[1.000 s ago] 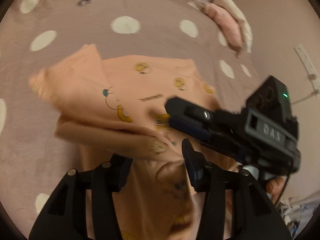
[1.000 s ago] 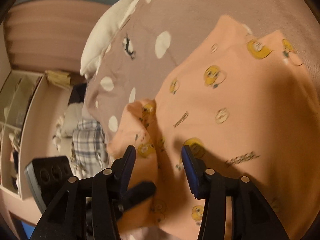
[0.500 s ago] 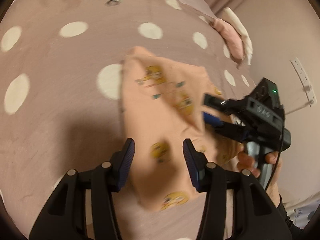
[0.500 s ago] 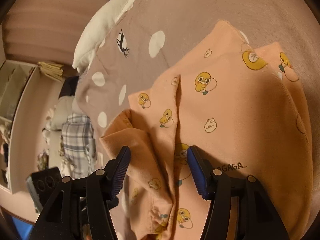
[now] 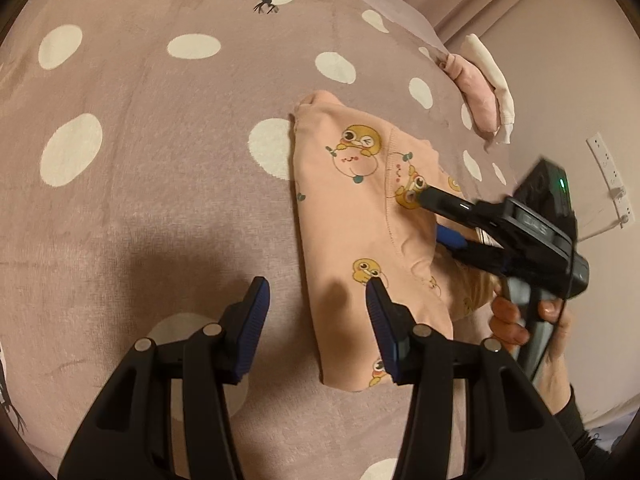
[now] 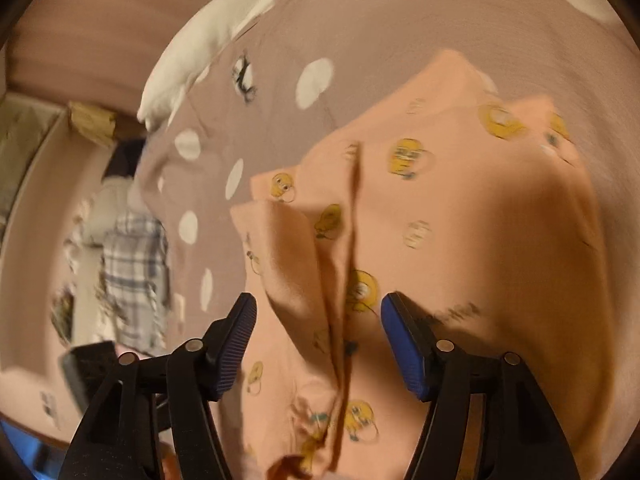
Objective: Fold small clothes
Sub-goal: 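Fold the lifted edge over the shirt with the right gripper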
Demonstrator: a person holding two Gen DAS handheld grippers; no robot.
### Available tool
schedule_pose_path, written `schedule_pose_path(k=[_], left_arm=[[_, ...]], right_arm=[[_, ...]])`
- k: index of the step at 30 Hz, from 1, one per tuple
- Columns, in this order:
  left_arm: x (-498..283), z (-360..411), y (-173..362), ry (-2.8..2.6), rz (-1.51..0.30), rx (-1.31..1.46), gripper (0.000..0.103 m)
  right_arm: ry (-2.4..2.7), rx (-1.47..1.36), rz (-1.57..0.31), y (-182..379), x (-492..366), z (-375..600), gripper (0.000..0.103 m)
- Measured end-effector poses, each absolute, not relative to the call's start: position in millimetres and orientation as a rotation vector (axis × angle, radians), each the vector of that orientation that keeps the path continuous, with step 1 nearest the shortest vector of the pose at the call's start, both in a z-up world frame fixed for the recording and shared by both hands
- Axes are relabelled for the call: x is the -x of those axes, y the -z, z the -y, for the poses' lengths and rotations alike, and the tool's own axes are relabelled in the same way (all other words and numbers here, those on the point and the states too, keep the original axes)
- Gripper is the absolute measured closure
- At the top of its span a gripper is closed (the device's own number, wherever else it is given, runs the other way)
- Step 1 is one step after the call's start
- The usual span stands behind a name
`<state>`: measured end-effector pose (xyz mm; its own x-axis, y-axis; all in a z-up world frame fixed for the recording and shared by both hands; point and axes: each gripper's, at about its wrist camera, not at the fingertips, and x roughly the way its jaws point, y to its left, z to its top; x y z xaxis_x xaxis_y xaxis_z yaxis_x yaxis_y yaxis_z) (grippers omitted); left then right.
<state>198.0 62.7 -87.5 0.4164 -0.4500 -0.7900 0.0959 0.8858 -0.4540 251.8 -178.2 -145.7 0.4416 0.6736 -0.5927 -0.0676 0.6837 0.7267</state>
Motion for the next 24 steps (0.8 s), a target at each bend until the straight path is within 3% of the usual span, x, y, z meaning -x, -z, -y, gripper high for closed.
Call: schedule_pose_path(k=[1, 3, 5, 9, 18, 24], left_arm=[[-196.8, -61.8, 87.0, 0.353, -1.09, 0.359, 0.053], [-193.3, -62.5, 87.3, 0.353, -1.087, 0.348, 0.053], [-192.3, -63.5, 89.3, 0.348, -1.09, 0.35, 0.053], [-192.6, -66.2, 93.8, 0.339, -1.103, 0.362, 0.053], [-198.1, -59.1, 97.8, 0.344, -1.12, 0.363, 0.053], [-204.7, -42.4, 104.1, 0.369, -1.146, 0.345, 0.053]], right_arm=[[-0.502, -0.639, -1.012, 143.3, -256.7, 169.5, 0.037], [-0.501, -0.57, -1.0, 141.6, -264.7, 157.6, 0.047], [-0.484, -0.534, -1.011, 146.0, -273.6, 151.4, 0.069], [-0.474, -0.497, -0.99, 145.0, -275.4, 152.2, 0.092], [-0.423, -0.274, -0.801, 75.2, -265.1, 180.8, 0.094], [-0.293, -0.252, -0.836, 82.3, -275.0, 223.5, 0.094]])
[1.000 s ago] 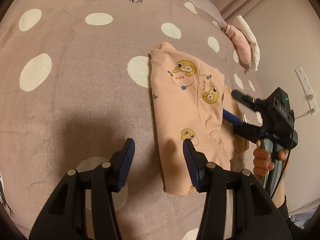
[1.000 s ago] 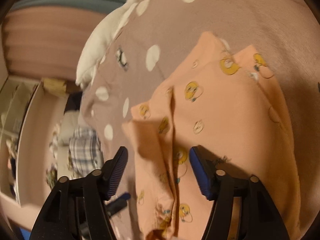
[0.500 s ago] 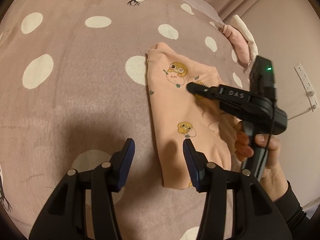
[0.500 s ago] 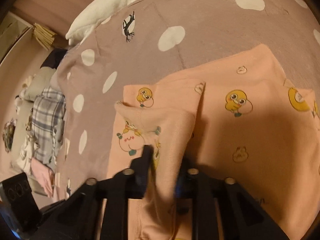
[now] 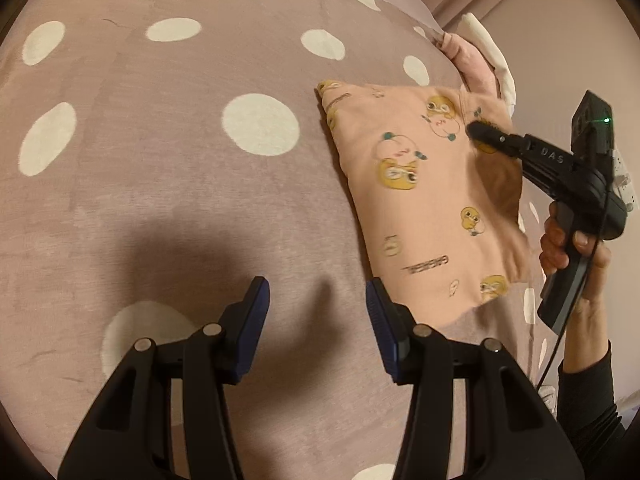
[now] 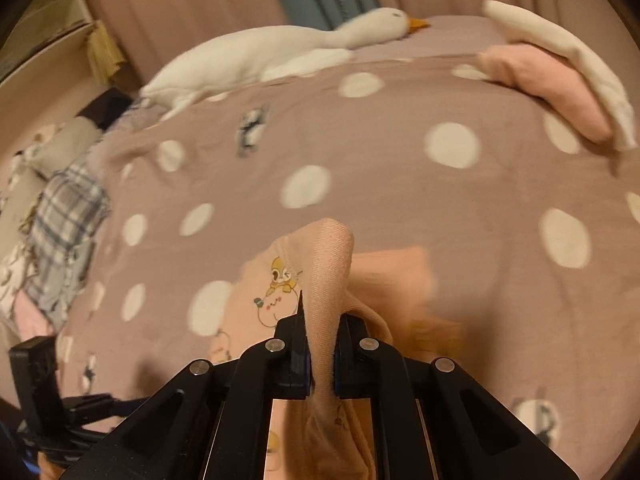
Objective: Fold small clothes
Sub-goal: 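Fold the lifted edge over the shirt with the right gripper, then press the folded shirt flat with the left gripper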
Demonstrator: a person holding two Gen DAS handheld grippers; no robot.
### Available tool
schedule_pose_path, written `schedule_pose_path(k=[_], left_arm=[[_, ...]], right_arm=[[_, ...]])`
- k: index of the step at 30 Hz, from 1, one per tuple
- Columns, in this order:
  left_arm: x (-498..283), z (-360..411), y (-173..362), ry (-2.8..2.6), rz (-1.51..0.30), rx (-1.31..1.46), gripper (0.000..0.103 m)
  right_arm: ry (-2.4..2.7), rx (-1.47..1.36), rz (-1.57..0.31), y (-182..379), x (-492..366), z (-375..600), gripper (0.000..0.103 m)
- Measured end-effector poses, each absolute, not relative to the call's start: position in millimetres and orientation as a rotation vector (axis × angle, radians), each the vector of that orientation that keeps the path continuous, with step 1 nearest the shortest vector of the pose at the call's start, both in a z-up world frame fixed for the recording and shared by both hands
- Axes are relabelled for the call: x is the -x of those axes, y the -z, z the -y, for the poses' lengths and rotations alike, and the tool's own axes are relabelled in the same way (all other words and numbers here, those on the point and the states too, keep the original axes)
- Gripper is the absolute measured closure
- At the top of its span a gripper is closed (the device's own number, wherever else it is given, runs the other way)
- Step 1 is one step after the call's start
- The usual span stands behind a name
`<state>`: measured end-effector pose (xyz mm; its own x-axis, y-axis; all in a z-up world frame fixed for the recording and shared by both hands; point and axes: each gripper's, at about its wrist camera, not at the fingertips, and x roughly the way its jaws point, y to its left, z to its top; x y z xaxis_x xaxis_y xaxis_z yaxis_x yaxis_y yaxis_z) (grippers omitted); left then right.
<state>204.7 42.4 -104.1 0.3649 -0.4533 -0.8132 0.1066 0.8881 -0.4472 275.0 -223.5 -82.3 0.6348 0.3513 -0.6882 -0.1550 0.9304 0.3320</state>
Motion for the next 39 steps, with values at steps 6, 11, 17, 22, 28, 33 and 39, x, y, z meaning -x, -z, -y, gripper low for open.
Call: schedule_pose_path(k=[6, 11, 17, 22, 28, 33, 39], left_arm=[[-216.5, -25.9, 103.0, 0.385, -1.154, 0.343, 0.053], [-226.7, -5.1, 93.7, 0.416, -1.131, 0.316, 0.053], [-246.7, 22.7, 79.5, 0.475, -1.066, 0.317, 0.056], [-269.0, 51.7, 79.6, 0.498, -1.049, 0.275, 0.081], [-299.7, 57.5, 116.9, 0.41, -1.131, 0.254, 0.088], [-308.0, 48.7, 126.0, 0.409, -1.156, 0.307, 0.097], [-282.3, 45.3, 103.1, 0.448, -1.105, 0.28, 0.095]], right_arm=[[-0.276, -0.386, -0.96, 126.9, -291.7, 244.5, 0.091], [-0.25, -0.495, -0.892, 124.2, -282.6, 268.0, 0.063], [-0.325, -0.415, -0.749, 91.9, -236.1, 271.2, 0.063], [-0.448, -0.29, -0.739, 89.5, -198.4, 247.0, 0.081], [-0.463, -0.086, -0.843, 120.0, -177.2, 213.6, 0.088], [-0.461, -0.124, -0.899, 145.0, -178.4, 217.5, 0.093], [-0.503, -0.139, -0.862, 120.1, -173.1, 220.0, 0.093]])
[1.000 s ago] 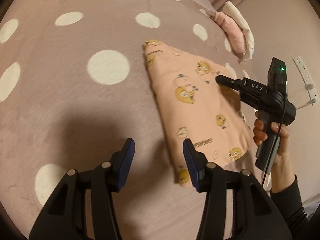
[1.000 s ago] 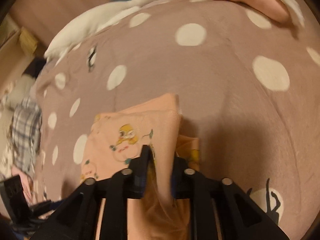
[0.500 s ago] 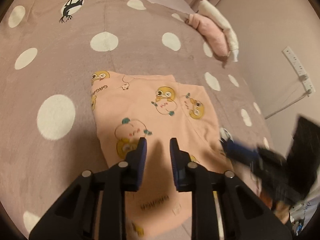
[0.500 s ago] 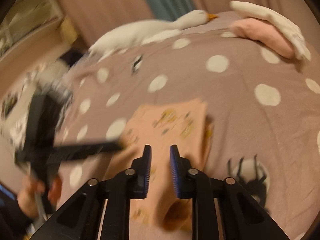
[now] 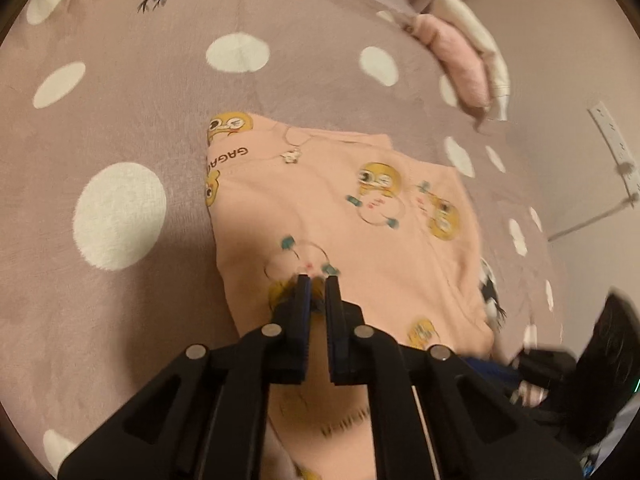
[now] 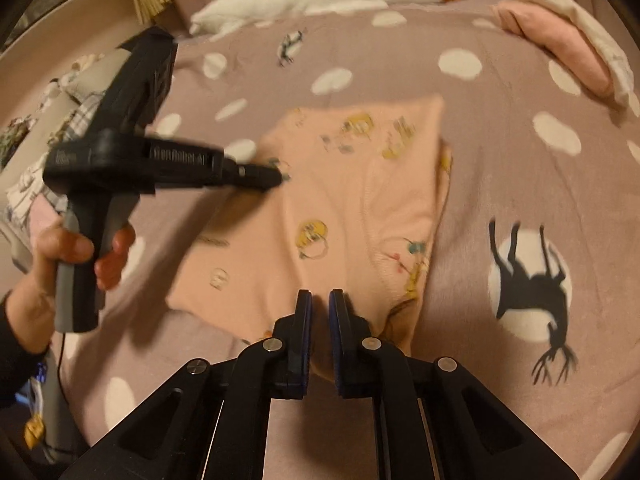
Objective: Fold small clothes
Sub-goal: 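Press the folded shirt flat with the left gripper, then lower both open grippers onto the folded shirt's edge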
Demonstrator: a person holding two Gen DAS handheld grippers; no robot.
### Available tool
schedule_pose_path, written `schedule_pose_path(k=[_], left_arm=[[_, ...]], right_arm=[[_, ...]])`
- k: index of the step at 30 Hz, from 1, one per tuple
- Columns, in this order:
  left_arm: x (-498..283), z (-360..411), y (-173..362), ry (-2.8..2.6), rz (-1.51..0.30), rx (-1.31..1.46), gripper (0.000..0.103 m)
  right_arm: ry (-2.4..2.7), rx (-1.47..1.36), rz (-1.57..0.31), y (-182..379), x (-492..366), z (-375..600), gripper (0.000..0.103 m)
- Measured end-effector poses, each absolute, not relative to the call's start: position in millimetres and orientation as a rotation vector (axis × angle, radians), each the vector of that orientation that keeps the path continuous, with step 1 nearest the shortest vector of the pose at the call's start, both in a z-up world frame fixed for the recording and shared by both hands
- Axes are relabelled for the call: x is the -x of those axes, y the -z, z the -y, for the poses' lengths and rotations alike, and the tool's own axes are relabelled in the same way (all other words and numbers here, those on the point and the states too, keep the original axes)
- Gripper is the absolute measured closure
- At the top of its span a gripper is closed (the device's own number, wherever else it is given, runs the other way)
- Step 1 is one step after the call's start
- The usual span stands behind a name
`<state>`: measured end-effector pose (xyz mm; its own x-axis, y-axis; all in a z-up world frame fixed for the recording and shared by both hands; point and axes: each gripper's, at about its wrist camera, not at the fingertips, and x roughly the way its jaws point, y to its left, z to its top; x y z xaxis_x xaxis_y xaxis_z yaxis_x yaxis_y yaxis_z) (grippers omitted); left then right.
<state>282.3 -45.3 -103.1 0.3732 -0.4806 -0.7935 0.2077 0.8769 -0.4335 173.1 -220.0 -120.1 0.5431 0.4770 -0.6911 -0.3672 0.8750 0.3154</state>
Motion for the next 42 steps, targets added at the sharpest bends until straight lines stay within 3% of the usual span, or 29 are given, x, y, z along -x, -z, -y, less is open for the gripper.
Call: schedule_pose_path(k=[8, 15, 29, 42], left_arm=[[-238.3, 44.9, 100.6, 0.505, -1.058, 0.262, 0.094], [-224.4, 59.8, 117.7, 0.475, -1.07, 0.155, 0.094], [-222.3, 60.7, 117.9, 0.431, -1.069, 0.138, 0.094], [-217.9, 60.2, 117.4, 0.398, -1.069, 0.129, 0.093]], right_arm=[[-0.423, -0.173, -0.784, 100.8, -236.3, 212.6, 0.092], [-0.27, -0.17, -0.963, 141.0, -295.4, 208.3, 0.093], [-0.375, -0.136, -0.79, 97.0, -209.4, 219.8, 0.093], [-0.352, -0.133, -0.915, 143.4, -179.6, 226.8, 0.093]])
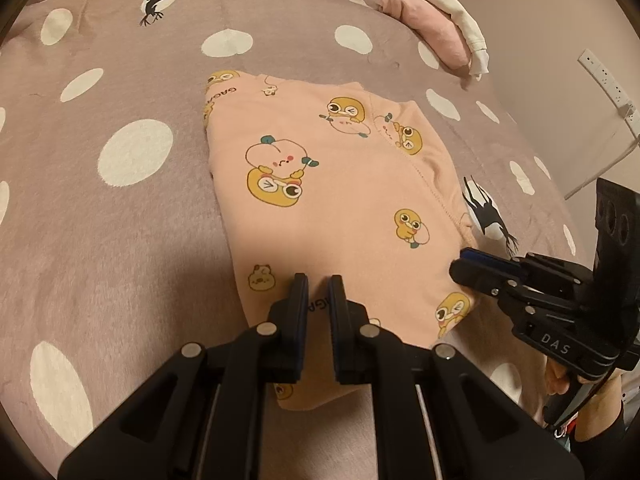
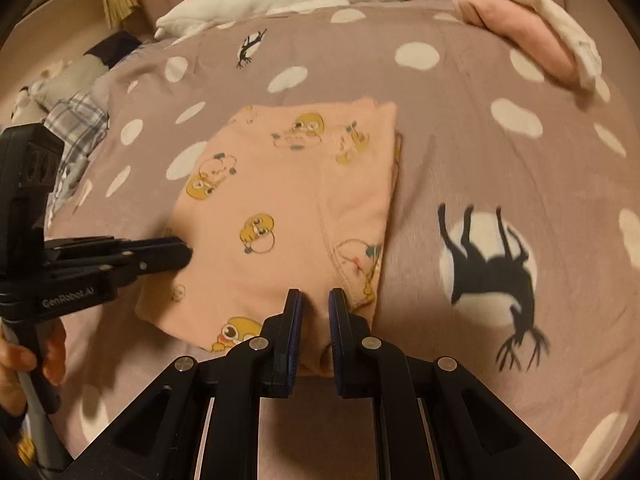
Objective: Fold small clothes
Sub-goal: 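Lower both open grippers onto the folded shirt's edge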
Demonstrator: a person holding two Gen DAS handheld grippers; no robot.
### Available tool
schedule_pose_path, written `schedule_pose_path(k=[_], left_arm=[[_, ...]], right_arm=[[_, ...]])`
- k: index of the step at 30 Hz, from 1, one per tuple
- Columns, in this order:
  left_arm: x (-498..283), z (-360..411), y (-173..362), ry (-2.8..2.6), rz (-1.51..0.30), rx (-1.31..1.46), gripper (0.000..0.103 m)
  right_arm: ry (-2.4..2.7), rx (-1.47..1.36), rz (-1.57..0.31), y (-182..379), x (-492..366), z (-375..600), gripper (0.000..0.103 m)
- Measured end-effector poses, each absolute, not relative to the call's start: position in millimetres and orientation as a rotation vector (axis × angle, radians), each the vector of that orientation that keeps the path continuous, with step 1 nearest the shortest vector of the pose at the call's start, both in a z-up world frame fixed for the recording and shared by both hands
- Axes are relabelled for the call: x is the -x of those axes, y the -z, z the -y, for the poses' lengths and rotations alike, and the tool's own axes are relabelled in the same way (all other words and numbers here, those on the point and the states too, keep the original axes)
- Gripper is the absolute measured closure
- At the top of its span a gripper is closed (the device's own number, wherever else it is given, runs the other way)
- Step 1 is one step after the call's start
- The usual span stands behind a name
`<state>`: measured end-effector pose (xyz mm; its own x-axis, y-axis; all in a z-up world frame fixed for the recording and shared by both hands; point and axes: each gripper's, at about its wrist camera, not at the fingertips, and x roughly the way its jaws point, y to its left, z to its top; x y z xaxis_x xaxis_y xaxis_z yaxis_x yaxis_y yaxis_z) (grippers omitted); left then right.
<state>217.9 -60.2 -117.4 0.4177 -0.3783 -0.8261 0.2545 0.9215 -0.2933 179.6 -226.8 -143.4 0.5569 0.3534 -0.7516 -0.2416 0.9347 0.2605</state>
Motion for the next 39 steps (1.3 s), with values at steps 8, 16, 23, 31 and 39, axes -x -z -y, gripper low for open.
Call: schedule_pose_path(k=[8, 16, 23, 31, 39], left_arm=[[-200.8, 43.6, 102.5, 0.322, -1.006, 0.151, 0.031], [-209.9, 27.2, 107.1, 0.319, -1.023, 0.224, 0.031], [-221.7, 30.5, 122.7, 0.348, -1.074, 0.279, 0.031], [-236.9, 39.7, 129.0, 0.377, -1.078, 0.308, 0.031], [-251.5, 52.2, 130.4, 0.404, -1.076, 0.315, 0.031]], right_arm=[[-0.399, -0.299, -0.853, 123.4, -156.2, 254.6, 0.057], [-0.408, -0.565, -0.872, 140.7, -170.4, 287.2, 0.046], [-0.389, -0.673, -0.909, 158.3, -195.9, 290.4, 0.039], [-0.425, -0.713, -0.922, 165.1, -226.9, 282.8, 0.039], [-0.48, -0.687, -0.928, 168.3, -252.9, 265.7, 0.04]])
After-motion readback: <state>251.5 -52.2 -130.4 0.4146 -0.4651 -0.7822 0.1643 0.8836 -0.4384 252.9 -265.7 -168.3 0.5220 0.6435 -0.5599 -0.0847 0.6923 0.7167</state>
